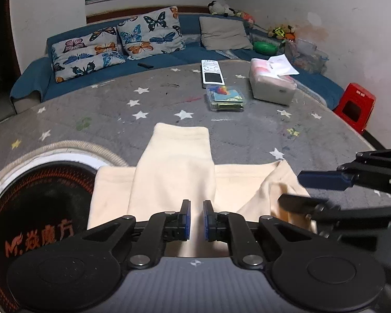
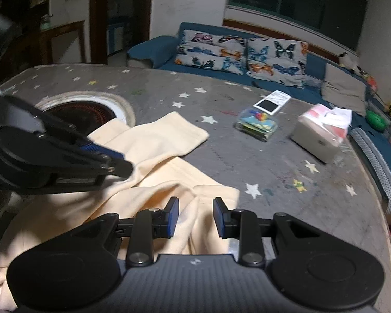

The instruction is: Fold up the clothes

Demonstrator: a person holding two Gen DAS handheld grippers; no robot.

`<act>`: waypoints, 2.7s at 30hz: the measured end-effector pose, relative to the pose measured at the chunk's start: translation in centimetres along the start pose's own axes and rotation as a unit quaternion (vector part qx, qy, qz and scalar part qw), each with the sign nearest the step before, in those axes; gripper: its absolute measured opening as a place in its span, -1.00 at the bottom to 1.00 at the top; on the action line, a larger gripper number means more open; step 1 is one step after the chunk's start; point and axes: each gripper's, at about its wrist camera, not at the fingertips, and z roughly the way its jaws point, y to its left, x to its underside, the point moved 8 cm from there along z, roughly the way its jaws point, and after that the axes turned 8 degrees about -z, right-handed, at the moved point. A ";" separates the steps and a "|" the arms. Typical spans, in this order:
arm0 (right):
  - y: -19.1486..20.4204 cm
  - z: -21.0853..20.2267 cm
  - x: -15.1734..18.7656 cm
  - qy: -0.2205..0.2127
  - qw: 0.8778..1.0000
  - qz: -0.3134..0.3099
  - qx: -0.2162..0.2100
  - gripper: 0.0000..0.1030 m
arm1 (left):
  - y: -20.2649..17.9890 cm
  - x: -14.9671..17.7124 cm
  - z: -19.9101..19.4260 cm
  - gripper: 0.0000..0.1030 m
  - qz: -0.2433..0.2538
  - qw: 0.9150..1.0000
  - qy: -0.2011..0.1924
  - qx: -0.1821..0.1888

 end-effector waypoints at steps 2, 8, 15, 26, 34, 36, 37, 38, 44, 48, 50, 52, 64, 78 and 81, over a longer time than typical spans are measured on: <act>0.3 0.4 -0.1 0.001 1.000 -0.010 -0.007 -0.46 | -0.1 -0.3 1.0 -0.64 -0.005 1.000 0.011 -0.003; 0.5 1.6 -0.3 0.002 0.999 -0.023 -0.024 -0.46 | -0.2 -1.2 2.1 -0.45 -0.008 1.000 0.015 0.000; 0.5 1.6 0.1 -0.001 0.999 -0.009 -0.044 -0.80 | -0.5 -1.2 2.4 -0.39 0.007 1.000 0.014 -0.002; -0.9 -3.0 -0.1 -0.043 0.999 0.018 0.009 -0.83 | 1.0 -0.7 0.0 -0.97 -0.004 1.000 -0.018 -0.017; -3.6 -8.0 1.0 -0.073 0.993 0.066 0.062 -0.89 | 7.6 1.2 -7.9 -0.98 -0.080 0.993 -0.076 -0.045; -4.3 -9.4 1.4 -0.082 0.991 0.075 0.078 -0.91 | 9.3 1.7 -9.9 -0.98 -0.099 0.989 -0.091 -0.053; -4.6 -10.2 1.6 -0.086 0.989 0.079 0.086 -0.92 | 10.1 2.0 -10.9 -0.98 -0.109 0.988 -0.098 -0.056; -5.0 -11.0 1.9 -0.090 0.988 0.084 0.095 -0.92 | 10.9 2.2 -11.9 -0.98 -0.118 0.986 -0.105 -0.060; -6.7 -13.6 5.0 -0.076 0.984 0.110 0.120 -0.92 | 16.3 6.7 -18.3 -0.98 -0.184 0.970 -0.132 -0.083; -6.0 -12.9 5.9 -0.059 0.988 0.106 0.096 -0.54 | 18.8 11.3 -21.7 -1.00 -0.220 0.961 -0.134 -0.103; -5.5 -12.0 5.6 -0.057 0.989 0.112 0.075 -0.30 | 19.9 13.3 -22.8 -1.00 -0.236 0.955 -0.132 -0.120; -5.3 -10.8 5.1 -0.058 0.990 0.118 0.059 -0.13 | 21.0 14.9 -23.6 -1.00 -0.249 0.951 -0.127 -0.134; -4.8 -7.0 5.4 -0.023 0.990 0.117 0.068 -0.91 | 18.5 15.7 -22.1 -0.89 -0.203 0.970 -0.094 -0.097; -12.5 -16.5 13.9 0.013 0.955 0.174 0.238 -0.78 | 6.2 14.5 -14.2 -0.83 -0.029 0.999 -0.020 0.005; -12.5 -16.7 14.4 0.011 0.960 0.172 0.223 -0.65 | 3.9 14.6 -14.2 -0.83 0.002 1.000 -0.016 0.027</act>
